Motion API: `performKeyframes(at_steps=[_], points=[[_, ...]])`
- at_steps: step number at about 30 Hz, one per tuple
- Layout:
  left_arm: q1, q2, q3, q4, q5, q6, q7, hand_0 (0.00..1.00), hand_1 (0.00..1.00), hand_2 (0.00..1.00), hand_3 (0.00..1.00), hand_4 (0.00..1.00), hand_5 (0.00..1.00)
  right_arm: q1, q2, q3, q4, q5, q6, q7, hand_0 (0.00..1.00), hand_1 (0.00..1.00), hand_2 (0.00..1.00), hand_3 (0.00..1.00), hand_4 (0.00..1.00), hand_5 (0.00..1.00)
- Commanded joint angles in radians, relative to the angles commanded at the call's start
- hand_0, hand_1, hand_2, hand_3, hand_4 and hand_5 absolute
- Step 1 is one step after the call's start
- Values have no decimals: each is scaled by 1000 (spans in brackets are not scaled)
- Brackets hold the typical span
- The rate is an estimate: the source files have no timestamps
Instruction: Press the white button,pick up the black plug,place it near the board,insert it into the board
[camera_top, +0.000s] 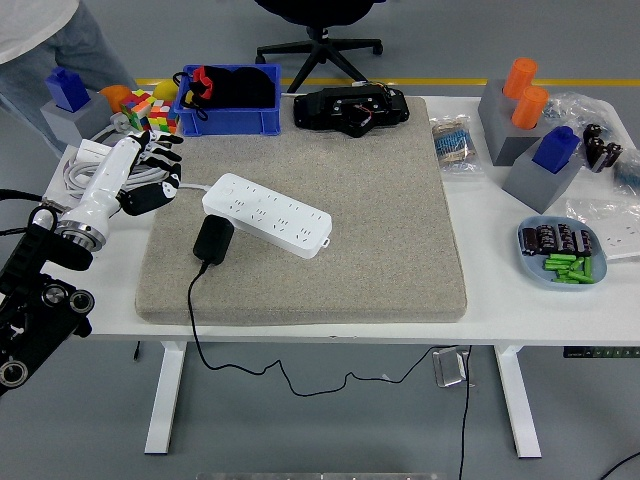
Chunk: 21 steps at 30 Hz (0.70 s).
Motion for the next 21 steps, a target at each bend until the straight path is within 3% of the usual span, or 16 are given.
performKeyframes(at_steps=[1,2,7,8,10,13,14,21], points=[[-7,3,8,3,-1,-1,1,254,274,360,634,140,2,0,0,0,0,0,0,0,798,703,704,647,712,476],[-17,7,19,7,0,-4,3,97,127,219,607,2,2,-1,1,1,0,1,-1,1,798,703,704,648,713,477],[-77,27,87,36,3,-21,19,97,127,219,607,2,2,-3,2,7,1,-1,1,0,798,703,704,648,713,477],[-89,30,100,42,2,-30,26,30,62,158,621,2,2,-4,2,10,1,-1,1,0,798,703,703,648,713,476],[-115,35,130,61,-6,-45,36,30,62,158,621,2,2,-9,3,21,1,-2,-1,1,798,703,703,648,713,476],[-153,36,169,93,-1,-83,62,30,62,158,621,2,2,-10,4,23,0,-4,-1,0,798,703,703,648,713,476],[-166,37,184,103,-12,-92,65,15,2,92,644,2,2,-10,5,23,0,-2,-1,0,798,703,698,649,713,476],[-234,27,265,166,-24,-152,119,11,2,92,635,2,2,-5,5,22,2,-1,0,0,798,703,694,648,713,476]])
